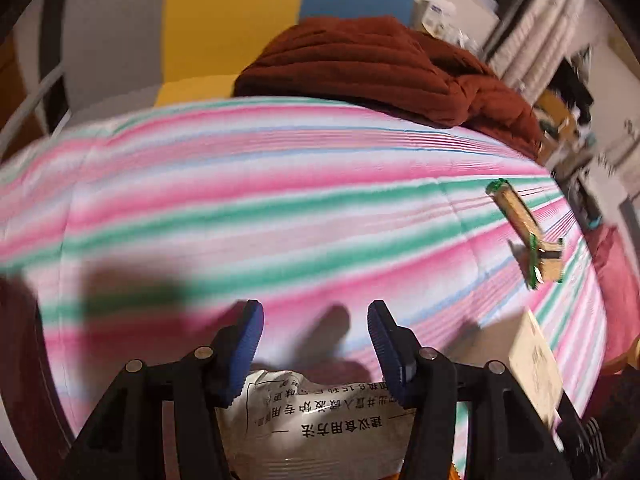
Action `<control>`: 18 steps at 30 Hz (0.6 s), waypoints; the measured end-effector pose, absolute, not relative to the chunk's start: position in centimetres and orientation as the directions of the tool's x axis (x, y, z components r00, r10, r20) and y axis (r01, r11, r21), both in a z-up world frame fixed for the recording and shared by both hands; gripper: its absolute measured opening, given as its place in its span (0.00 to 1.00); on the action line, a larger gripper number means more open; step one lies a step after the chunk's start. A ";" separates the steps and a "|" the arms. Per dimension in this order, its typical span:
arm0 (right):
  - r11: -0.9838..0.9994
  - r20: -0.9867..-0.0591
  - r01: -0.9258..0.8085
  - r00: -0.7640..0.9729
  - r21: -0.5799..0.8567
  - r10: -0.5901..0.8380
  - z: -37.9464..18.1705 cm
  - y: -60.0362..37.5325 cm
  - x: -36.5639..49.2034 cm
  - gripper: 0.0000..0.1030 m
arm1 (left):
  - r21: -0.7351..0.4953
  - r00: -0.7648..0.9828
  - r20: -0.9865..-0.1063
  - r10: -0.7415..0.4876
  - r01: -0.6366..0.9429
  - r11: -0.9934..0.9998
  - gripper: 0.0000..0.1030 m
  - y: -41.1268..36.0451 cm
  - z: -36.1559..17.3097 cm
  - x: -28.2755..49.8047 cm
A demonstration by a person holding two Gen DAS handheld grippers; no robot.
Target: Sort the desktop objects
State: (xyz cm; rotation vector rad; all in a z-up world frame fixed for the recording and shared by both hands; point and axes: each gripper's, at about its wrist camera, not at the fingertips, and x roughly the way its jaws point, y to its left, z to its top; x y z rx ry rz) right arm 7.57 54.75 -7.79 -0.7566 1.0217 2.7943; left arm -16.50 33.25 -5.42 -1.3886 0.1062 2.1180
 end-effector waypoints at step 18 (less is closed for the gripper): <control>-0.786 -0.502 -0.248 -0.860 0.567 -0.091 -7.8 54.8 6.8 0.93 | -0.386 -0.300 -0.719 0.627 -0.577 -0.720 0.60 25.6 -2.4 -5.4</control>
